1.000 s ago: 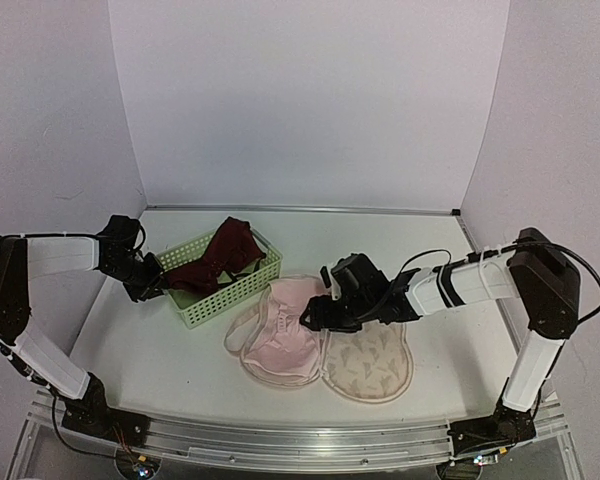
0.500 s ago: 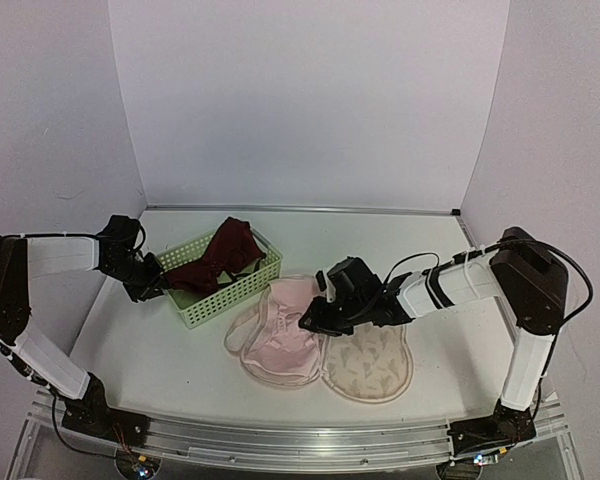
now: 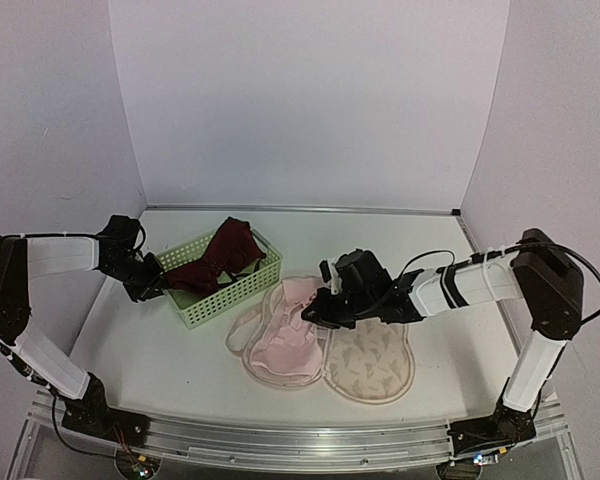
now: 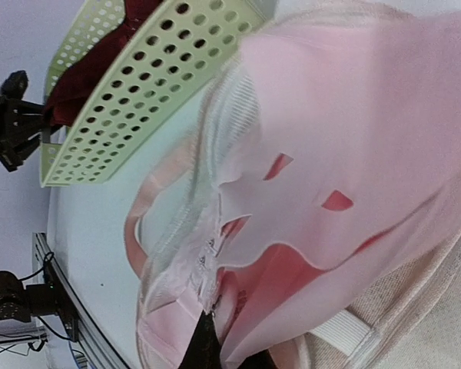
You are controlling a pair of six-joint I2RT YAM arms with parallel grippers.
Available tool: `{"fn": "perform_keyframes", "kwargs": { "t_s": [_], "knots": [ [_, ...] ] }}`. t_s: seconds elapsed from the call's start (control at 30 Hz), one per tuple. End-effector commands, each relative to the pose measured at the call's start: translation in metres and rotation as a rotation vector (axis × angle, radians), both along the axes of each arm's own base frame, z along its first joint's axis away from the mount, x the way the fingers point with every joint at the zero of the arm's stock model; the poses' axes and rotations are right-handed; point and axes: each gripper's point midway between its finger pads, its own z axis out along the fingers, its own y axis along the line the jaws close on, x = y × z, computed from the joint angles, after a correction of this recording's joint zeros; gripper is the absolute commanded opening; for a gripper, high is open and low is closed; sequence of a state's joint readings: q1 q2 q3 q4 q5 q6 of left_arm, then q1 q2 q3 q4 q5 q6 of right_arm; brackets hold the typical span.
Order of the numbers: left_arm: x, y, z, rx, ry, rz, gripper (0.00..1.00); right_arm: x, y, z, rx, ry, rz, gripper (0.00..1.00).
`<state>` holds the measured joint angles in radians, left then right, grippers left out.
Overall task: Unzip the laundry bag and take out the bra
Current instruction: Pick up the bra from the laundry bag, then place the bra in the bin.
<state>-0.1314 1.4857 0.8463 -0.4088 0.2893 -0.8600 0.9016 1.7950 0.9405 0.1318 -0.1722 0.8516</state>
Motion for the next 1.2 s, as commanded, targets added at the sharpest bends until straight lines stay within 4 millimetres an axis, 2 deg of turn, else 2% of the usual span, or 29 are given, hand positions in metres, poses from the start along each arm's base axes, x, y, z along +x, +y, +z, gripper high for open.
{"fn": "perform_keyframes", "kwargs": {
  "t_s": [0.0, 0.4, 0.57, 0.77, 0.9, 1.17],
  "knots": [
    [0.020, -0.006, 0.038, -0.024, -0.144, -0.030, 0.00, 0.013, 0.011, 0.075, 0.141, -0.133, -0.002, 0.00],
    [0.020, -0.006, 0.037, -0.025, -0.143, -0.034, 0.00, 0.028, 0.028, 0.186, 0.312, -0.301, 0.001, 0.00],
    [0.020, -0.007, 0.035, -0.031, -0.140, -0.035, 0.00, 0.043, 0.038, 0.231, 0.378, -0.366, -0.033, 0.00],
    [0.023, -0.009, 0.036, -0.041, -0.146, -0.034, 0.00, 0.068, 0.059, 0.273, 0.462, -0.394, -0.092, 0.00],
    [0.024, -0.009, 0.037, -0.043, -0.150, -0.030, 0.00, 0.086, 0.082, 0.285, 0.511, -0.381, -0.117, 0.00],
    [0.023, -0.008, 0.036, -0.046, -0.149, -0.020, 0.00, 0.115, 0.125, 0.272, 0.528, -0.357, -0.180, 0.00]
  ]
}}
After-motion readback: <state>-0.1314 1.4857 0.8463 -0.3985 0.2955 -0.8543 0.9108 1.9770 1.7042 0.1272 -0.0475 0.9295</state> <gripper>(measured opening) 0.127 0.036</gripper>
